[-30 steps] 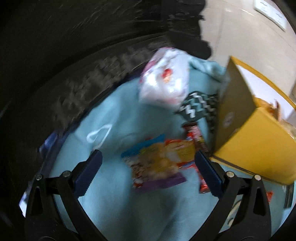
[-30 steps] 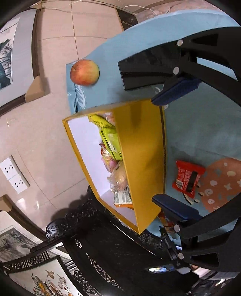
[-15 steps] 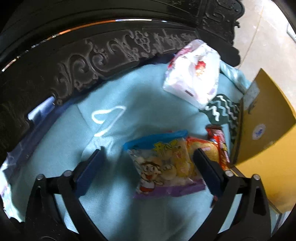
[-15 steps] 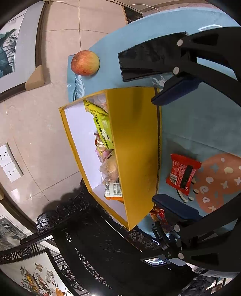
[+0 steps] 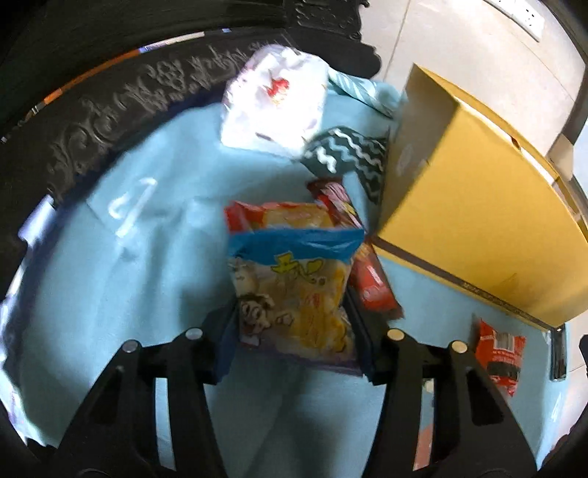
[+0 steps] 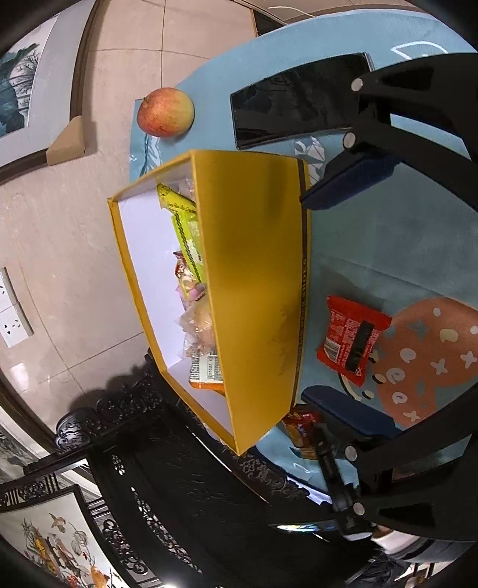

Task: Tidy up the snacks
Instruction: 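Grasp the blue-purple cartoon snack bag with the left tool, then hold the cartoon bag in the left tool while the right tool grasps the red chocolate pack, then carry both packs into the yellow box and open both tools, then return to the table and grasp the red round biscuit pack with the left tool, then hold the biscuit pack in the left tool while the right tool grasps the brown chocolate bar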

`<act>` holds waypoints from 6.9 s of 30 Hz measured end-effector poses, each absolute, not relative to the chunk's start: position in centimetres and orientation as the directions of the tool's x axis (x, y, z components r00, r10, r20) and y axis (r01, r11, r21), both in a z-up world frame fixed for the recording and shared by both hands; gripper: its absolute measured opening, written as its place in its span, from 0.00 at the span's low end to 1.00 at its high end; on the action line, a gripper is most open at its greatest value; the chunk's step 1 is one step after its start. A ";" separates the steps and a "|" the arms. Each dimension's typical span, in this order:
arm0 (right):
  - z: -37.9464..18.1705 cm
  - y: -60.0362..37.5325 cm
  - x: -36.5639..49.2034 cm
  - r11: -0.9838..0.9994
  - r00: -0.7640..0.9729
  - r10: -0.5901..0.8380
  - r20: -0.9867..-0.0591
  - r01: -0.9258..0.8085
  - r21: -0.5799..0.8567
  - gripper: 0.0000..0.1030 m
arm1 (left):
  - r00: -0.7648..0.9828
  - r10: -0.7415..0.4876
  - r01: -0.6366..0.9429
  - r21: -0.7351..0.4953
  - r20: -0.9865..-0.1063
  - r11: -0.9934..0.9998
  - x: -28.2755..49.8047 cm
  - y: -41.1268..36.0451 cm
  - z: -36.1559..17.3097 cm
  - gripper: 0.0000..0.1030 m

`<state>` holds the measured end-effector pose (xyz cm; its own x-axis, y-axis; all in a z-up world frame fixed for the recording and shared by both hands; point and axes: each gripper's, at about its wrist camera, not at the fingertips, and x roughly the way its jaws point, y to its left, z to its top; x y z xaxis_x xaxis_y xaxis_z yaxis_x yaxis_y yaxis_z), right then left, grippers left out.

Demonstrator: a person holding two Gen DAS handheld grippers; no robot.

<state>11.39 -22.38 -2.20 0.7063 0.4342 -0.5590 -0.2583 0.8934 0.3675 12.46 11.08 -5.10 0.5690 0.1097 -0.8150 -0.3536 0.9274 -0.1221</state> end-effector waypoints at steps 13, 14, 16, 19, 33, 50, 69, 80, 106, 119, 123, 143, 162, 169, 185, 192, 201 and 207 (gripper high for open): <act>-2.1 -21.7 11.3 0.895 0.695 0.439 -0.569 -0.282 0.346 0.94 | 0.541 0.186 -0.345 -0.014 -0.820 0.939 13.4 10.3 -6.2 0.49; -2.2 -21.4 11.3 0.897 0.694 0.437 -0.572 -0.289 0.335 0.94 | 0.543 0.198 -0.338 0.004 -0.816 0.941 13.2 10.0 -6.2 0.47; -2.4 -20.7 11.2 0.904 0.691 0.427 -0.584 -0.304 0.300 0.94 | 0.547 0.198 -0.328 0.009 -0.814 0.945 12.9 9.6 -6.1 0.45; -2.8 -19.7 11.1 0.906 0.681 0.424 -0.597 -0.325 0.273 0.94 | 0.551 0.193 -0.314 0.013 -0.812 0.949 12.5 9.3 -5.9 0.43; -5.2 -13.4 13.8 0.915 0.634 0.272 -0.723 -0.403 -0.009 0.94 | 0.579 0.149 -0.277 -0.022 -0.802 0.961 11.5 9.4 -5.1 0.42; -8.5 -10.7 14.4 0.833 0.510 0.341 -0.790 -0.553 0.002 0.57 | 0.567 0.135 -0.259 -0.020 -0.813 0.966 11.5 9.2 -5.8 0.42; -5.0 -12.5 11.3 0.859 0.598 0.375 -0.709 -0.512 0.023 0.43 | 0.589 0.124 -0.232 -0.020 -0.798 0.973 10.2 8.8 -4.7 0.43; -1.4 -15.0 8.7 0.866 0.657 0.411 -0.632 -0.498 0.045 0.43 | 0.663 0.102 -0.173 -0.019 -0.741 0.985 7.8 7.4 -0.9 0.43; 3.9 -20.1 21.9 0.959 0.740 0.284 -0.610 -0.225 0.173 0.59 | 0.734 0.058 0.025 0.112 -0.677 0.993 24.8 -3.9 6.3 0.94; 6.0 -21.5 15.8 0.919 0.793 0.393 -0.466 -0.318 0.234 0.69 | 0.745 0.194 -0.131 0.145 -0.638 0.981 20.0 5.5 7.4 0.98; 6.4 -21.6 13.8 0.900 0.787 0.434 -0.439 -0.359 0.247 0.70 | 0.688 0.224 -0.301 0.009 -0.690 0.953 18.7 10.9 5.2 0.98; 4.0 -13.7 10.3 0.786 0.595 0.576 -0.560 -0.592 0.179 0.71 | 0.503 0.328 -0.452 0.080 -0.799 0.888 15.5 13.6 -5.0 0.98; -0.7 -8.8 11.3 0.798 0.514 0.511 -0.689 -0.581 0.159 0.71 | 0.594 0.174 -0.335 -0.045 -0.785 0.941 17.9 11.4 -6.5 0.67; -1.1 -8.3 11.3 0.800 0.506 0.497 -0.705 -0.583 0.146 0.71 | 0.608 0.191 -0.337 -0.033 -0.770 0.941 16.0 11.0 -5.2 0.43; -4.8 0.0 14.3 0.804 0.462 0.462 -0.757 -0.578 0.138 0.70 | 0.689 0.257 -0.388 -0.045 -0.678 0.921 8.8 13.7 0.4 0.43; -6.9 3.7 16.3 0.836 0.457 0.383 -0.803 -0.541 0.091 0.53 | 0.674 0.239 -0.390 -0.062 -0.699 0.919 9.5 14.0 -0.2 0.43; -7.0 4.1 15.7 0.846 0.514 0.310 -0.800 -0.534 -0.016 0.23 | 0.664 0.236 -0.387 -0.056 -0.709 0.920 9.8 13.9 -0.8 0.43; -5.6 2.2 14.5 0.836 0.497 0.355 -0.792 -0.547 0.032 0.23 | 0.667 0.237 -0.378 -0.046 -0.706 0.925 9.6 13.4 -0.7 0.43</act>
